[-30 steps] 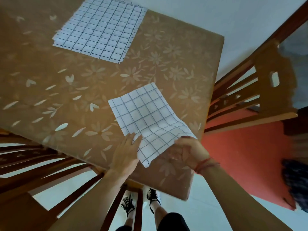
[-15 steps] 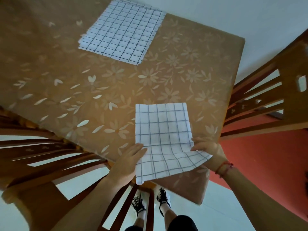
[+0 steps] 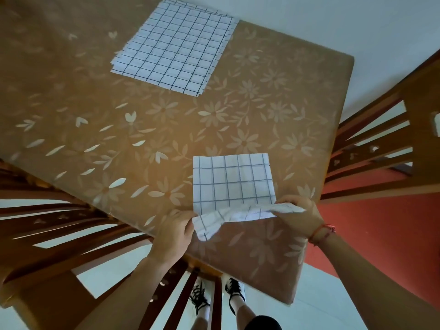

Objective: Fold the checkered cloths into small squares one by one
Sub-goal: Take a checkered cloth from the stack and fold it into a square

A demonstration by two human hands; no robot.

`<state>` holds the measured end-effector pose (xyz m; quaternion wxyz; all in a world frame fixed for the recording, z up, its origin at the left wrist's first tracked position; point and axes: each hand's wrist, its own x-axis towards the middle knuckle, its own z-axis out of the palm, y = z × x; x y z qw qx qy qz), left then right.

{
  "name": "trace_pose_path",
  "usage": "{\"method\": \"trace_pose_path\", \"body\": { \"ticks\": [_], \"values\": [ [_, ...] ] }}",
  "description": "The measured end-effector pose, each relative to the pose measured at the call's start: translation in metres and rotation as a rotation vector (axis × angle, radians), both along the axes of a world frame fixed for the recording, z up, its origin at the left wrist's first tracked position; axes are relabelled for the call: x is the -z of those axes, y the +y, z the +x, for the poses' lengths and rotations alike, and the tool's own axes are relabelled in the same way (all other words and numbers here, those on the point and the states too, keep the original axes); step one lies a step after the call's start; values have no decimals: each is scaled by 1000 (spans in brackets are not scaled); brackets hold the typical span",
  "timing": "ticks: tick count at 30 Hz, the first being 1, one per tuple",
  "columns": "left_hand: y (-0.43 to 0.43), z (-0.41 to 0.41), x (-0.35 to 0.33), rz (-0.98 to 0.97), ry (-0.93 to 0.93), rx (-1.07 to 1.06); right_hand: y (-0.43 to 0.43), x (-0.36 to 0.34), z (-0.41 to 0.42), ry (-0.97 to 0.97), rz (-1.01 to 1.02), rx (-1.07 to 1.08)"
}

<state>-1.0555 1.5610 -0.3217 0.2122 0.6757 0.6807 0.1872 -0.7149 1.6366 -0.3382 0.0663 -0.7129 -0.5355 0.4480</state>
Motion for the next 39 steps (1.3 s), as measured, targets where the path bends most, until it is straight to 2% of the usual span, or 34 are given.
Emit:
{"method": "trace_pose_path", "body": {
  "ticks": [5,12,18,25,29,34,39],
  "values": [
    [23,-1,5,-119,-105,-136,37,-25,-38,45,228,-9],
    [31,0,5,-187,-159,-230,54,-12,-49,-2,193,48],
    [29,2,6,-144,-174,-219,62,0,-50,-78,144,81],
    [34,-2,14,15,-29,-89,70,5,-51,-135,159,42],
    [51,-7,15,111,112,113,70,5,-51,-139,166,15],
    [63,-6,24,34,348,275,72,3,-51,-143,174,-1],
    [52,-7,28,-56,347,284,71,1,-51,-151,163,4]
  ]
}}
